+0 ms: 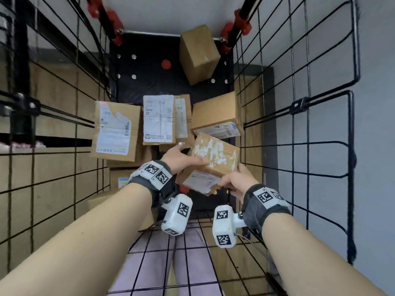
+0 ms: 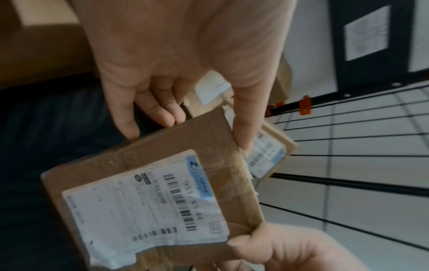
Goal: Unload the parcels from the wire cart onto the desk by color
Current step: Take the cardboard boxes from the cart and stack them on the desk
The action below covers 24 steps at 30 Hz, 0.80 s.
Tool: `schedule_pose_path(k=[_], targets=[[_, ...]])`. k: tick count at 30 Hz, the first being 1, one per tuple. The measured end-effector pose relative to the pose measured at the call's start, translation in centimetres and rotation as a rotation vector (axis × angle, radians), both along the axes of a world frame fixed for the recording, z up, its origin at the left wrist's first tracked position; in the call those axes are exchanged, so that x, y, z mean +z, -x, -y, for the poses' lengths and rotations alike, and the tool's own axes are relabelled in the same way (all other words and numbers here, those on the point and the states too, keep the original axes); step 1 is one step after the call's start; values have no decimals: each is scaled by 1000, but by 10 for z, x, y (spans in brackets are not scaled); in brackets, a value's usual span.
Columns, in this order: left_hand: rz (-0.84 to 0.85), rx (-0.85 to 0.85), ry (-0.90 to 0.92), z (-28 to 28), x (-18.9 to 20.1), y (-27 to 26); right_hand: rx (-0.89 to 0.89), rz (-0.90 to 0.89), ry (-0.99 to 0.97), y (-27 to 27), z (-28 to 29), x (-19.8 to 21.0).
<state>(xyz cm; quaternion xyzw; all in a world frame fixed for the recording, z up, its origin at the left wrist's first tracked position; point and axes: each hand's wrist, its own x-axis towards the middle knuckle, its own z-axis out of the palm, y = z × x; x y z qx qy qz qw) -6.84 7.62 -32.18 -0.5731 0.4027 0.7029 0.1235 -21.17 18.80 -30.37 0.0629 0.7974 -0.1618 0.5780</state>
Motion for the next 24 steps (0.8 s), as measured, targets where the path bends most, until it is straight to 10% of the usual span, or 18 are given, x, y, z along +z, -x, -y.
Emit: schedule_pose_path(k=[24], targets=[[-279, 483, 605, 31, 412, -109, 451, -334, 966, -78, 66, 381]])
